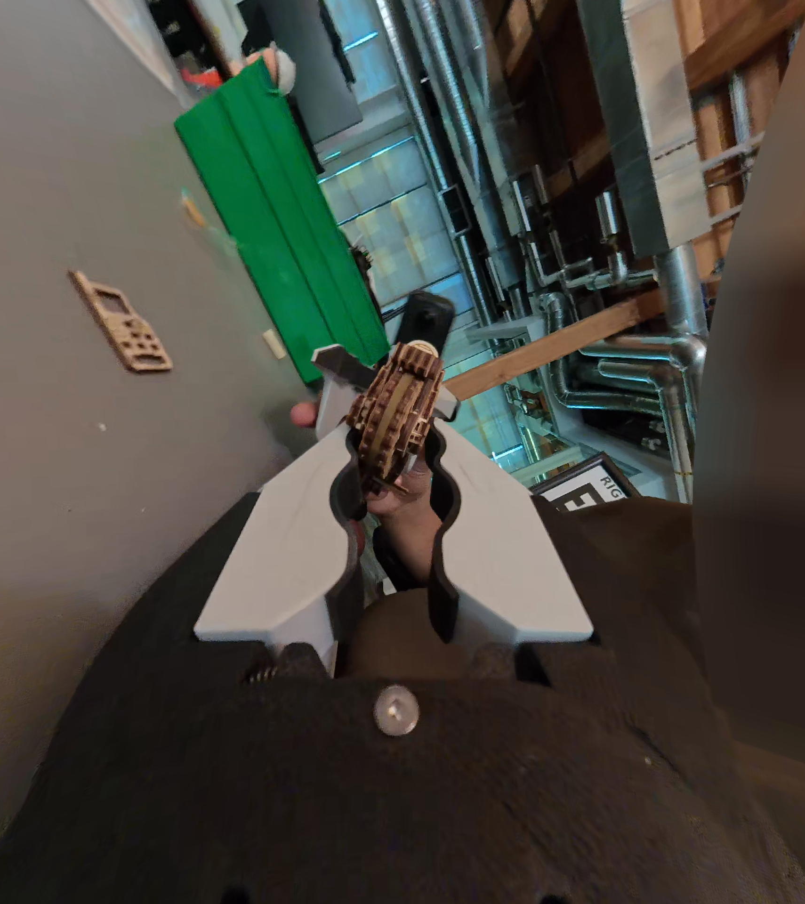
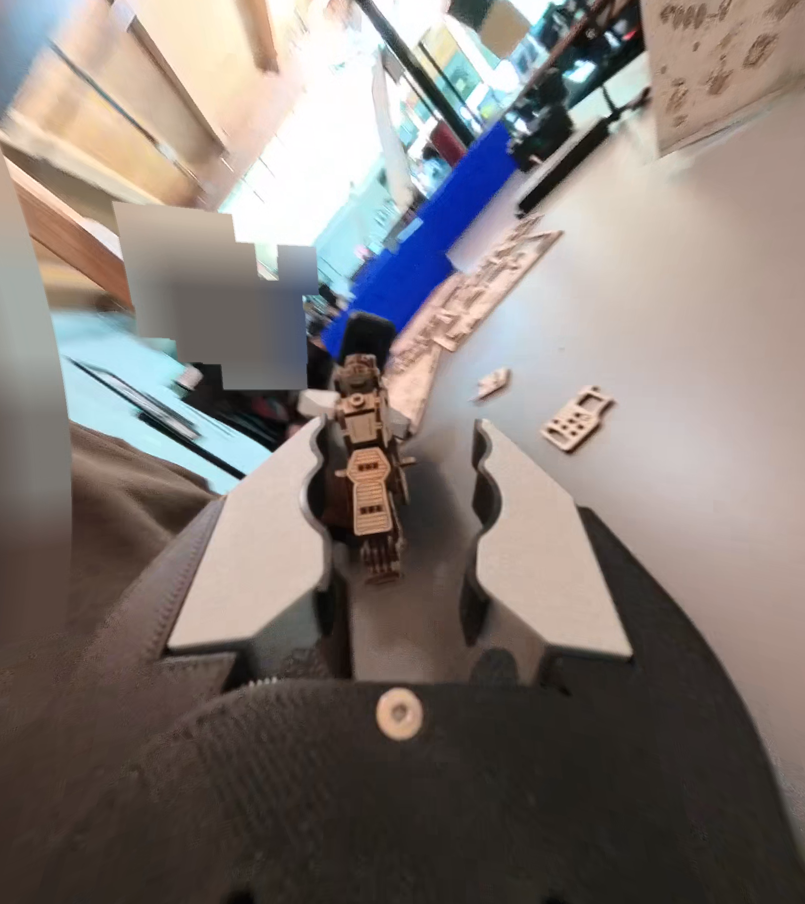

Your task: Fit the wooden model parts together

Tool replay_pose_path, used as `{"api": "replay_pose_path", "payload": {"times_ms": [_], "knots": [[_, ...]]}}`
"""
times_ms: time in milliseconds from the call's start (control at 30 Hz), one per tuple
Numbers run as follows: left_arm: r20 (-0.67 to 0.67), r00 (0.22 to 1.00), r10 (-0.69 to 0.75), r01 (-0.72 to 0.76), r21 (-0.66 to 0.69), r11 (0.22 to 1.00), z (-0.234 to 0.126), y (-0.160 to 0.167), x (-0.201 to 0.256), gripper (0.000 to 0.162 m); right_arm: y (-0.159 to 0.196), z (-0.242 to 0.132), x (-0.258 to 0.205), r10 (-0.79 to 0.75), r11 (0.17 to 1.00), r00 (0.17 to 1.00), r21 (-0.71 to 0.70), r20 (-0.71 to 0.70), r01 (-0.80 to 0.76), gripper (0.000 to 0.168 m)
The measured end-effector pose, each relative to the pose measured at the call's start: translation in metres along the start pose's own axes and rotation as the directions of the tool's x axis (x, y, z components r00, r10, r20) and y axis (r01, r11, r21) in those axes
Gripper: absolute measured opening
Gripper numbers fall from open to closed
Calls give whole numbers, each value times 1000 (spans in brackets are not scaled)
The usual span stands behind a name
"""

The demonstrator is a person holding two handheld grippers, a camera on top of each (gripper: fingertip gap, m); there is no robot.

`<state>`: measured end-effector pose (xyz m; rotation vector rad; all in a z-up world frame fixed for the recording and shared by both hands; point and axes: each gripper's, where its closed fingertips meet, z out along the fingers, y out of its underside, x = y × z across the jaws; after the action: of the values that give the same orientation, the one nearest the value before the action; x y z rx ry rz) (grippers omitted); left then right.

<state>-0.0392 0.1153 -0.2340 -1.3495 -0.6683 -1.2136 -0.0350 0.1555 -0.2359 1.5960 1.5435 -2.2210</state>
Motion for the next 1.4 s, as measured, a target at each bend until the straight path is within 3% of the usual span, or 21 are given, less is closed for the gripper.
{"api": "replay_pose_path", "payload": {"times_ms": [100,567,700,1200,1400], "knots": [[60,997,-42,44,-30,999,1,4,-10,19,13,6,-4,-99,992,995,-81,-26,97,54],[108,992,-64,76,-110,991,4,17,-17,19,28,14,-3,-22,989,1000,-149,-14,19,35],[107,992,-63,76,-119,990,4,18,-17,19,29,14,-5,-23,987,1000,-158,-1,22,20],[112,992,-60,73,-116,991,4,18,-18,19,32,16,-4,12,986,1000,-169,-2,-12,18],[78,995,-64,70,-81,994,3,12,-13,39,26,17,-8,98,988,995,-121,35,-93,18]]}}
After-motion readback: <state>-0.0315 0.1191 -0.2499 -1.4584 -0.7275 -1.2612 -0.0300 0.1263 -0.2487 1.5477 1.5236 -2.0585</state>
